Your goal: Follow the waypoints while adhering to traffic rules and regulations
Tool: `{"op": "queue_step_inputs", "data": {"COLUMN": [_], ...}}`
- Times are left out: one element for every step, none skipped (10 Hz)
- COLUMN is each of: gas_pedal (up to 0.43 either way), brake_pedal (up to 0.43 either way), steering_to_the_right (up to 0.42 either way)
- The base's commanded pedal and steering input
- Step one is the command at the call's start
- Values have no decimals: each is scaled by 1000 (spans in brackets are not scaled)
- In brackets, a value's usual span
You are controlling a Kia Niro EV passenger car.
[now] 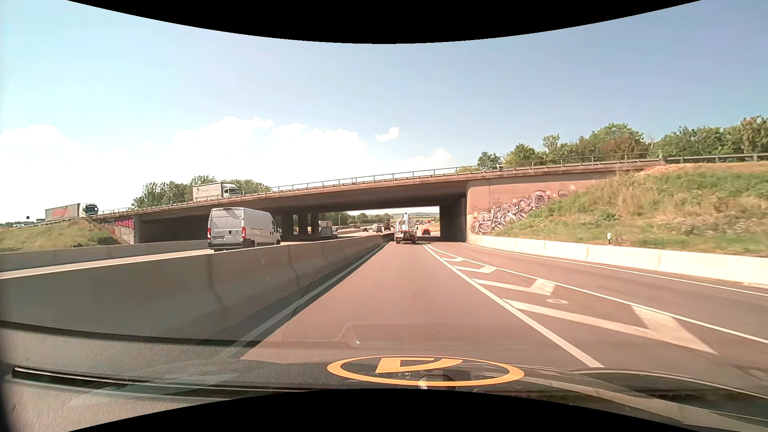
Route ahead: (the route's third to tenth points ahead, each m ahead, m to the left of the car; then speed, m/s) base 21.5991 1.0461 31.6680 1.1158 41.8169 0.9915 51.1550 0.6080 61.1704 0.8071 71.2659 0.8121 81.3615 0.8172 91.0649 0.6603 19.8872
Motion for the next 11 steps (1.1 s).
{"op": "queue_step_inputs", "data": {"gas_pedal": [248, 248, 240, 228, 228, 228, 220, 220, 209, 209, 209], "brake_pedal": [0, 0, 0, 0, 0, 0, 0, 0, 0, 0, 0], "steering_to_the_right": [-2, -2, -2, -2, -2, -1, -1, -1, -1, 0, 0]}}
